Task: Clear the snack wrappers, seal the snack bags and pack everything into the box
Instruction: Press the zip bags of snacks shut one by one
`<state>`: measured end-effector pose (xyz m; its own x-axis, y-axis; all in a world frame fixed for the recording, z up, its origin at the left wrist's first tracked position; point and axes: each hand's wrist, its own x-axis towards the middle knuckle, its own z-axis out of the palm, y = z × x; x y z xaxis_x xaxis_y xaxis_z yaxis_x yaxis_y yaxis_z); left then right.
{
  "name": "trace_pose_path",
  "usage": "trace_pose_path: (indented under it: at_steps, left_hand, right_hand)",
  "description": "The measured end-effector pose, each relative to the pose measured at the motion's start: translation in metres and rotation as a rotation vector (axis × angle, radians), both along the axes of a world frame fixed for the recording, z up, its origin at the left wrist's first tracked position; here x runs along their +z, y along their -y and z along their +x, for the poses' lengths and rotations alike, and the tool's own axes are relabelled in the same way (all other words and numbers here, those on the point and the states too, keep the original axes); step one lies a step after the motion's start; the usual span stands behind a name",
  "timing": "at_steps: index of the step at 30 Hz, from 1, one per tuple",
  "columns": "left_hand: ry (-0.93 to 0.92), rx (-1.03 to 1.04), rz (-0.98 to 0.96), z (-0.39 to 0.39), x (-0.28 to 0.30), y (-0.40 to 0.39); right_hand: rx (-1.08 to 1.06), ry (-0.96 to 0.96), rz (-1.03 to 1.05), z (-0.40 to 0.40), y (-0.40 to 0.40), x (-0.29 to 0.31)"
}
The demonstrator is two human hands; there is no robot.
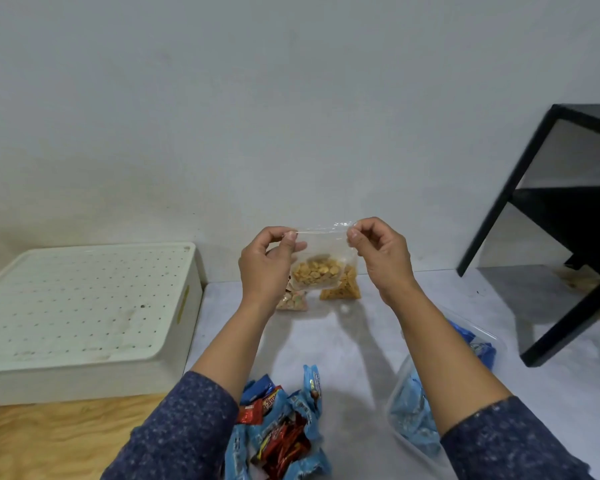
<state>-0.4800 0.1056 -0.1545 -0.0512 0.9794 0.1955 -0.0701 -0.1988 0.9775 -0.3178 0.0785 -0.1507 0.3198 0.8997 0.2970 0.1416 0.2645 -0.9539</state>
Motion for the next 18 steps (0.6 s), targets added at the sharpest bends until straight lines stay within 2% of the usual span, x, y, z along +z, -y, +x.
trace_pose_path:
  at_steps: [9,18]
  left_hand:
    - [0.119,-0.017,-0.004,-0.0036,0.0051,-0.0042]
    - [0.050,-0.041,0.012,-0.0042,0.0063,-0.0021]
  right_hand:
    - [0.039,-0.040,-0.004,-0.0064,-0.0008,0.0056]
    - [0.018,-0.070,0.015,-0.0088,-0.0004,0.0078]
